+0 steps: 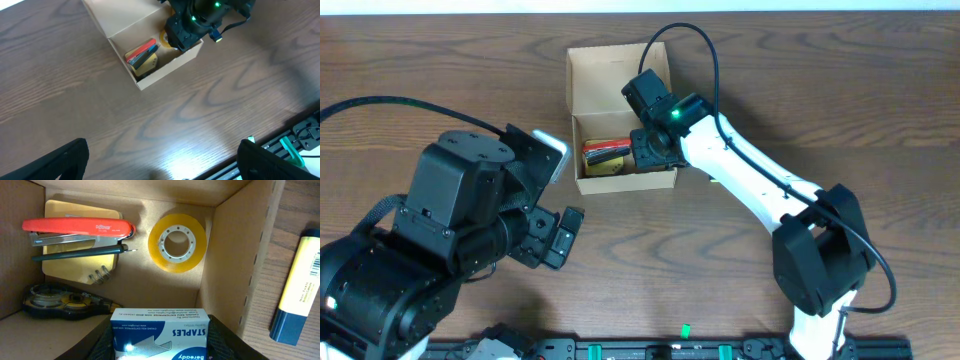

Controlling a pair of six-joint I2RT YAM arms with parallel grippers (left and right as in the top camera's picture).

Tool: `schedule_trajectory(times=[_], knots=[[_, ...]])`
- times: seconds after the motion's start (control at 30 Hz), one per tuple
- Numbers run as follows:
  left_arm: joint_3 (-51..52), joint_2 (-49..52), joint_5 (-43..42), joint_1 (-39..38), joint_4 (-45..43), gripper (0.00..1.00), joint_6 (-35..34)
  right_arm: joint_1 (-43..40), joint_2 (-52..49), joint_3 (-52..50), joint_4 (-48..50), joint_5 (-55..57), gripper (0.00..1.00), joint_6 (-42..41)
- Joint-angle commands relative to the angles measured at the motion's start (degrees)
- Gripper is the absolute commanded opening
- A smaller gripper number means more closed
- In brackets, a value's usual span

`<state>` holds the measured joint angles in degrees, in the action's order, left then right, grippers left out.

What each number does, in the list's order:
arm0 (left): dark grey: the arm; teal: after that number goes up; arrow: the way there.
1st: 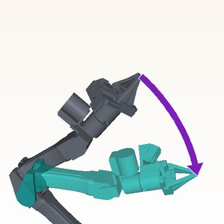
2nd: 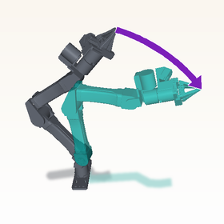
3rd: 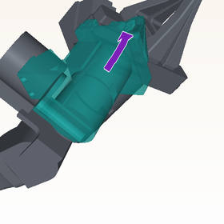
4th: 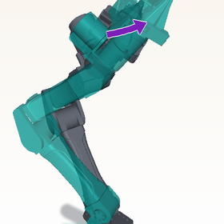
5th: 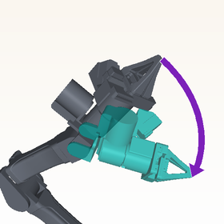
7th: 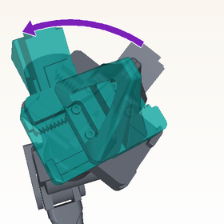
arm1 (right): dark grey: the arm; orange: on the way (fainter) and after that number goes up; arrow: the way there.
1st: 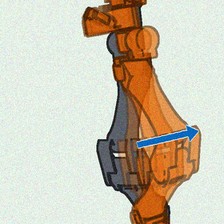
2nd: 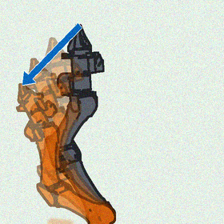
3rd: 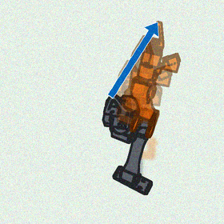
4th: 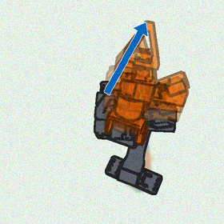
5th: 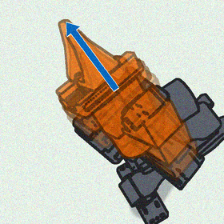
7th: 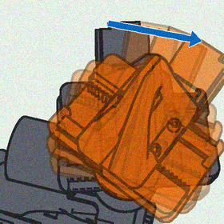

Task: Pack container
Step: 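Release the staples box beside the tape and raise the right gripper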

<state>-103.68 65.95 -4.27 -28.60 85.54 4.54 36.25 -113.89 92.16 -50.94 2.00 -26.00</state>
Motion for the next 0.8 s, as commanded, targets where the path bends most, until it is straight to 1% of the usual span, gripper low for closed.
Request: schedule_trajectory(times=[0.0, 0.2, 0.27, 0.57, 0.67, 0.77], knots=[[0.4, 0.0, 0.2, 0.2, 0.2, 0.95, 0.2, 0.6, 0.0, -0.4, -0.3, 0.5, 0.46, -1.5], [0.4, 0.0, 0.2, 0.2, 0.2, 0.95, 0.2, 0.6, 0.0, -0.4, -0.6, 0.5, 0.6, -1.4], [0.4, 0.0, 0.2, 0.2, 0.2, 0.95, 0.2, 0.6, 0.0, -0.4, -0.7, 0.5, 0.62, -1.4], [0.4, 0.0, 0.2, 0.2, 0.2, 0.95, 0.2, 0.6, 0.1, 0.6, -0.7, -1.7, 0.64, -1.4], [0.4, 0.0, 0.2, 0.2, 0.2, 0.95, 0.2, 0.6, 0.7, 5.9, -3.0, -4.1, 0.62, 0.0], [0.4, 0.0, 0.2, 0.2, 0.2, 0.95, 0.2, 0.5, 2.4, 12.1, -6.4, -3.9, 0.63, 2.7]])
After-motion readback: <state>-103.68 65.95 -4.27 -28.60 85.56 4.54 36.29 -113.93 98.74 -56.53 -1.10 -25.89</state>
